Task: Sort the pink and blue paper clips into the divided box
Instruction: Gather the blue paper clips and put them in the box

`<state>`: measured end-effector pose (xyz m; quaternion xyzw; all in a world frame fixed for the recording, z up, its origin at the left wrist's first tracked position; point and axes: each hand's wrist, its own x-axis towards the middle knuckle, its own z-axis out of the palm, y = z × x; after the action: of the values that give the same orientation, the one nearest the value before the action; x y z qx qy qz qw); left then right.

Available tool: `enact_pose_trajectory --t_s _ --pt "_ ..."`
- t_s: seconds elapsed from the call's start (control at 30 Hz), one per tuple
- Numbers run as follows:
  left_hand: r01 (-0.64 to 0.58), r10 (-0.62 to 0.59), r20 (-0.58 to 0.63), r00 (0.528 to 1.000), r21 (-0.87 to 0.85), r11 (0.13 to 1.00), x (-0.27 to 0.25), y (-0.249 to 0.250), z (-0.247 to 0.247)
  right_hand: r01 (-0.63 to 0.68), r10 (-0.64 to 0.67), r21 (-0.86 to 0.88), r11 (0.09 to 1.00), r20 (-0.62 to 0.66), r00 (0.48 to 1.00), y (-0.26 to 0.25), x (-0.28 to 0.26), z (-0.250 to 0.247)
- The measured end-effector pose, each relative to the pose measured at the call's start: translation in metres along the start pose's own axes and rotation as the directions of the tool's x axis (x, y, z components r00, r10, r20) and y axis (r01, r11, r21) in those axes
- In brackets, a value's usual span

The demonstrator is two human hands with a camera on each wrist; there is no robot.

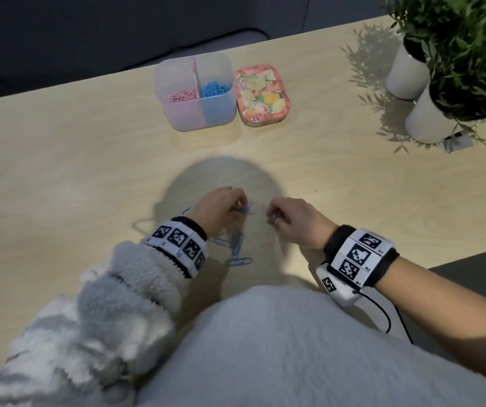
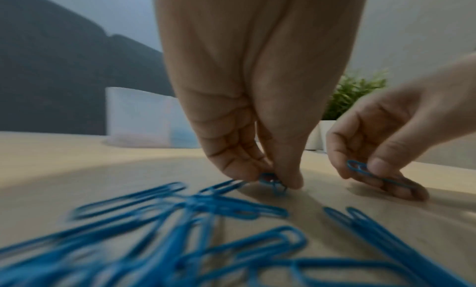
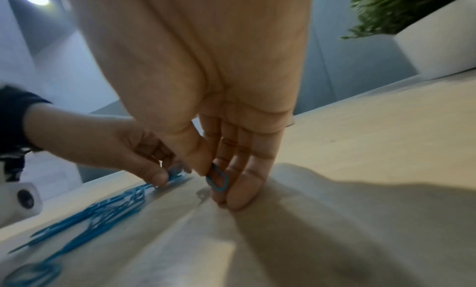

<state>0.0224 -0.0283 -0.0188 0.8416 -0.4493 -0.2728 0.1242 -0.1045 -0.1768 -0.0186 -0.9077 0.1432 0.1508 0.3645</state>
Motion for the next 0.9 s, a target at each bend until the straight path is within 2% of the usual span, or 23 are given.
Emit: enact_pose_trajectory --t_s 0.1,0.2,0.33,0.47,0.57,0.67,0.73,0.83,0.9 --pt "0.089 -0.107 -0.086 0.991 -0.189 0.978 -0.022 -0.025 -0.009 0.100 -0.099 -0.008 0.995 0.051 0.994 -0.017 0.013 0.010" --pt "0.190 -0.222 -0.050 0.974 -0.356 0.915 -0.041 -0.047 -0.011 0.197 -0.191 -0.061 0.978 0.095 0.977 -0.030 0.024 0.023" --pt "0.268 -0.299 0.008 0.954 -0.465 0.844 -0.057 -0.054 -0.001 0.354 -0.299 -0.240 0.904 0.237 0.924 -0.038 0.024 0.038" --pt "0.254 -0.281 0.041 0.959 -0.568 0.783 -0.066 -0.038 0.010 0.407 -0.341 -0.340 0.848 0.239 0.909 -0.041 0.023 0.044" --pt "0.229 -0.244 0.037 0.969 -0.502 0.834 -0.069 -0.031 0.015 0.412 -0.357 -0.315 0.855 0.218 0.908 -0.039 0.022 0.042" --pt "0.128 -0.139 -0.050 0.989 -0.187 0.974 -0.069 -0.026 0.021 0.381 -0.323 -0.330 0.864 0.218 0.921 -0.033 0.020 0.041" --pt "0.085 -0.085 -0.079 0.993 -0.013 0.996 -0.067 -0.024 0.024 0.363 -0.315 -0.333 0.870 0.191 0.930 -0.031 0.018 0.042" --pt "0.057 -0.060 -0.117 0.991 -0.025 0.998 -0.068 -0.025 0.027 0.347 -0.299 -0.383 0.856 0.182 0.937 -0.030 0.018 0.041" --pt "0.033 -0.040 -0.170 0.985 -0.043 0.999 -0.069 -0.024 0.029 0.316 -0.279 -0.341 0.885 0.154 0.948 -0.027 0.022 0.036"
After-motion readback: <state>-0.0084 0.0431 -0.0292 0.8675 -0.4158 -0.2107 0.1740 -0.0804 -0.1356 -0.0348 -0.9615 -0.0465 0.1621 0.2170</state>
